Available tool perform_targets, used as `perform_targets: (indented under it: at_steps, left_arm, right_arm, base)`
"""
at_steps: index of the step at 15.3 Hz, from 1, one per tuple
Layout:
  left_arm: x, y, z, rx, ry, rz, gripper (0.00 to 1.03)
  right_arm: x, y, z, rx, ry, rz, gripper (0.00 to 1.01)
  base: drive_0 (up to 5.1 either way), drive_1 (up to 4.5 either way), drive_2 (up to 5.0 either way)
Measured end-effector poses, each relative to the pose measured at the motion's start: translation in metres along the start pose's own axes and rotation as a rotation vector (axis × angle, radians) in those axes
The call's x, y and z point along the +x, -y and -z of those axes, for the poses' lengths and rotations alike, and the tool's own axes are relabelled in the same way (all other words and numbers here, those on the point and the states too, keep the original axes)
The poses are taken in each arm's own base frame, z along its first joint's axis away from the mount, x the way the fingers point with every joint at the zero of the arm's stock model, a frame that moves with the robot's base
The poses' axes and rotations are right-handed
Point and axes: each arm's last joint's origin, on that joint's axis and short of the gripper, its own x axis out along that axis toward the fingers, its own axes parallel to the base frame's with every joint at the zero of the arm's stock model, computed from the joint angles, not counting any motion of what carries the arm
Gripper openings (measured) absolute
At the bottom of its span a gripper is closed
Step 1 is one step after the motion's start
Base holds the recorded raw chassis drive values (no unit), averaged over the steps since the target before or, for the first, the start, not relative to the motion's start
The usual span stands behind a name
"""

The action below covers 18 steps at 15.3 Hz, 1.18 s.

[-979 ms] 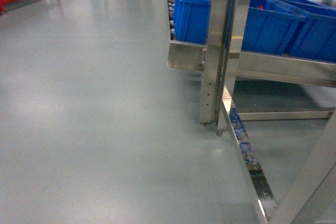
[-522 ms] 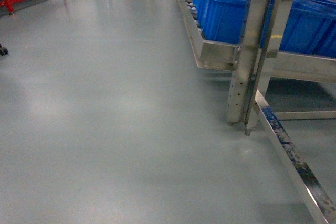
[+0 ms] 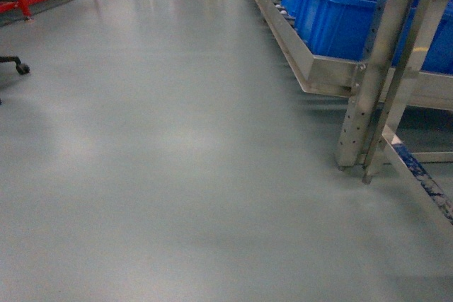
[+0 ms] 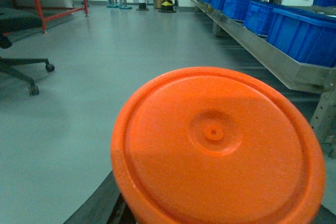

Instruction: Pick capacitor and pack into box

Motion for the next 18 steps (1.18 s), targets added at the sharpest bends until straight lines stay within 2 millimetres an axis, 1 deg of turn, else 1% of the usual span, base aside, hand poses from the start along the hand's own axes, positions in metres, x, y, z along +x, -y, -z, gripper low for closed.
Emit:
perform_targets:
  at_steps: [18]
  left_arm:
    - [0.0, 0.0, -0.0001, 0.0, 0.001, 0.002, 0.44]
  right_arm:
    - [0.0, 0.0, 0.0003, 0.0, -0.003, 0.0, 0.98]
  base:
    - [-4.9, 2.45, 2.5]
